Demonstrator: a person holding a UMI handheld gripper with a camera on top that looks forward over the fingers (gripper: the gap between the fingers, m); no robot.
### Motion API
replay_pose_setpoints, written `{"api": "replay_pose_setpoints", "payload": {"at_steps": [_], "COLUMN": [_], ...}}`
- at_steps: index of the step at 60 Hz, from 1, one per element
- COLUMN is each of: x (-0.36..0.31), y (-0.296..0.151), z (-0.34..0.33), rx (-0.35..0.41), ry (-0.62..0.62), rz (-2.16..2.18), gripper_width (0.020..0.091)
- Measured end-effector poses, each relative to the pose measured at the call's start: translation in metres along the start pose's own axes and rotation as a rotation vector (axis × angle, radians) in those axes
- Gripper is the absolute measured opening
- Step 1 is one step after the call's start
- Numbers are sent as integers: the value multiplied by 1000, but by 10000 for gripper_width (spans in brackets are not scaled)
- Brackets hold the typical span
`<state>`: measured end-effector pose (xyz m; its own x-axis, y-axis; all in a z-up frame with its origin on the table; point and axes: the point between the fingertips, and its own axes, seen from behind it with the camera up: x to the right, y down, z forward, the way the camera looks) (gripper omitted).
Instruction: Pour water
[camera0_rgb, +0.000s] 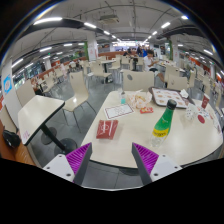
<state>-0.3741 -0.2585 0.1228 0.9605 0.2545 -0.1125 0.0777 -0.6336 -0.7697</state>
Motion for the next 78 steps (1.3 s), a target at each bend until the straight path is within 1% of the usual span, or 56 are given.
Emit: {"api": "replay_pose_setpoints", "payload": {"at_steps": [1,2,7,9,15,18,29,31,32,37,42,49,53,55,56,58,59,61,63,66,67,69,72,73,74,76,77,78], "x": [0,1,1,10,26,37,103,116,123,154,181,193,198,199,199,199,200,198,199,200,196,194,204,201,200,200,200,201], "y": [0,-19,-25,-19,-22,-12,-3,-2,-1,-3,-12,-43,-69,-76,-78,-79,-74,-84,-86,-86,-83,-81,-85,-85,-85,-86,-87,-89], "z": [0,-3,-4,-1,-5,-1,7,10,12,26,49,90,105,113,119,125,131,129,129,133,131,133,146,142,143,144,145,151], "rx": [0,-1,25,35,50,63,140,160,170,218,276,371,458,475,475,470,450,503,524,527,521,501,462,451,441,420,407,390], "ry": [1,3,5,9,33,59,175,199,207,246,274,249,255,261,258,267,265,258,256,246,243,234,222,214,203,181,166,154], "rz": [2,2,-12,-19,-11,-4,0,13,20,49,57,54,30,16,7,-16,-34,-38,-37,-46,-46,-43,-43,-43,-46,-46,-43,-37], "gripper_width": [813,810,811,809,812,808,811,808,818,811,811,809,811,784,753,593,524,520,507,502,475,465,412,411,386,387,369,369]}}
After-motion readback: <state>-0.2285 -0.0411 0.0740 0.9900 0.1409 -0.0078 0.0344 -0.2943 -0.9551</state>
